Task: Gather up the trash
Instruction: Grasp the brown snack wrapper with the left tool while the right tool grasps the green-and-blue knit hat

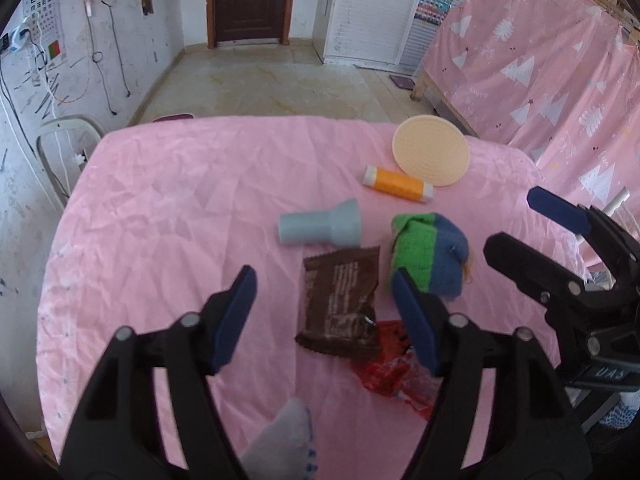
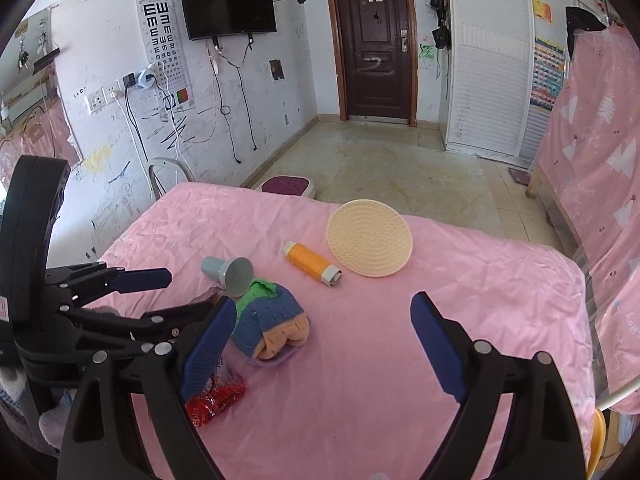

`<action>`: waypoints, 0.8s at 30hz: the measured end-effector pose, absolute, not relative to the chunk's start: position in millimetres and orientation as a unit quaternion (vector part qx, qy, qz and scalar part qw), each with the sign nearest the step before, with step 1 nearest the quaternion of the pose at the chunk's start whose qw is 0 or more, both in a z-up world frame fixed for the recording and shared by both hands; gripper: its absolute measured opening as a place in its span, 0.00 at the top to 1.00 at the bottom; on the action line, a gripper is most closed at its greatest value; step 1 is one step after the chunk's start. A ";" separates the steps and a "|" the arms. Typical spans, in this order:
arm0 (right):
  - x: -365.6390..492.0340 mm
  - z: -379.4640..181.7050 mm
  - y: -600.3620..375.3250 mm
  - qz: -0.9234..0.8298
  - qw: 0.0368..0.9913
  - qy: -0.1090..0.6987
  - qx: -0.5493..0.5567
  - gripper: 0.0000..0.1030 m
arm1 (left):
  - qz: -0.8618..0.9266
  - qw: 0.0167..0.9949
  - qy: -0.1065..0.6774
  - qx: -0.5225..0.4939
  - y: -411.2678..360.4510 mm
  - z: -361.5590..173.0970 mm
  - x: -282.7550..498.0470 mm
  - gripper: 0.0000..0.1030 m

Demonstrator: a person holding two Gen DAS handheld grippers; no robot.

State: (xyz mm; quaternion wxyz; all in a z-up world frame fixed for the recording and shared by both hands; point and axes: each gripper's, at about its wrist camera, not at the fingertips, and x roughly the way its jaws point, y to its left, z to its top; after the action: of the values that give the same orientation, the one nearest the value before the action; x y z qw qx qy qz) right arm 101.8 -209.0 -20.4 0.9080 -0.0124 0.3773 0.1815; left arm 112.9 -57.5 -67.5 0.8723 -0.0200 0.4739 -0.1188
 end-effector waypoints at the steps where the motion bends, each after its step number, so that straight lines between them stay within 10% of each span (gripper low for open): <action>1: 103.5 -21.7 -208.2 0.183 0.907 0.379 -0.011 0.23 | -0.119 0.871 0.477 -0.019 -56.4 -70.3 114.1 0.43; 13: 116.1 -40.0 -193.9 0.211 0.887 0.411 -0.007 0.24 | -0.119 0.871 0.477 -0.020 -56.4 -82.2 114.2 0.64; 24: 118.8 -52.0 -188.6 0.241 0.868 0.435 0.007 0.85 | -0.101 0.882 0.458 -0.042 -36.3 -65.2 100.3 0.64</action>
State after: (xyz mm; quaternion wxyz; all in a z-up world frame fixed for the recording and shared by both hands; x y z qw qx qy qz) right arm 118.8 -188.6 -52.0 0.8676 0.0066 0.4350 0.2409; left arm 100.3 -36.3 -65.2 0.8820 -0.0420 0.4583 -0.1012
